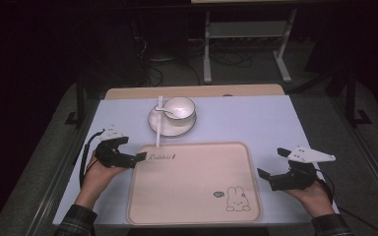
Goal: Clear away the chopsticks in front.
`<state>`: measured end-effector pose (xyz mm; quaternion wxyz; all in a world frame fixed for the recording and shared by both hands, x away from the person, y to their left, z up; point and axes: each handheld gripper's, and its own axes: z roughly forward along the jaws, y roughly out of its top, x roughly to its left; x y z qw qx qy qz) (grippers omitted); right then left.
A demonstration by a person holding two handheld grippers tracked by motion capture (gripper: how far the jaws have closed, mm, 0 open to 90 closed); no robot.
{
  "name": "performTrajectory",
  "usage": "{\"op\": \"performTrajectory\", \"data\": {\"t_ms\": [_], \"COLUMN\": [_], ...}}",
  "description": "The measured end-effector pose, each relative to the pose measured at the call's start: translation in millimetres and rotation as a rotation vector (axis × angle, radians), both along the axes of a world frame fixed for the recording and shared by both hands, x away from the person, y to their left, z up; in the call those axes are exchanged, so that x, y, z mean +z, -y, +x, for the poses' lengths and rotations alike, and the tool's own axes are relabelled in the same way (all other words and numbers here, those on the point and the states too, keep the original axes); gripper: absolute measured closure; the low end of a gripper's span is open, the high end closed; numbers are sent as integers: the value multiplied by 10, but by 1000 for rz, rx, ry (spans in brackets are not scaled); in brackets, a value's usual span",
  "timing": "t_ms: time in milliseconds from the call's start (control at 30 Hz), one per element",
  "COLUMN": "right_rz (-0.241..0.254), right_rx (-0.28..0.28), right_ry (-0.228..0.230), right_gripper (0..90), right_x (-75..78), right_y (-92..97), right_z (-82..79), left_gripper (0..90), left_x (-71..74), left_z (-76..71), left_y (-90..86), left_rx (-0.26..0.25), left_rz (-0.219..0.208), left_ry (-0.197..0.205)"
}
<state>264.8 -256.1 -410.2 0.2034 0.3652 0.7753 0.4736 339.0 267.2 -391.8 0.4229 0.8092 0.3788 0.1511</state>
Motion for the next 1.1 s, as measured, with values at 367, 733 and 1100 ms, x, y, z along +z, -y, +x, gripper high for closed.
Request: {"op": "performTrajectory", "data": {"t_ms": [367,733,1100], "right_rz": [8,24,28], "right_rx": [-11,-13,-9], "right_ry": [-1,-4,-7], "right_gripper": [0,0,0], "right_x": [9,12,4], "right_y": [15,30,43], "right_z": [-6,-10,-2], "left_gripper": [138,301,497], "left_x": [34,-39,-109], "left_z": [380,805,1100], "left_y": [175,398,506], "left_rx": [-1,41,73], "left_rz": [5,64,97], "left_ry": [-2,-31,-82]}}
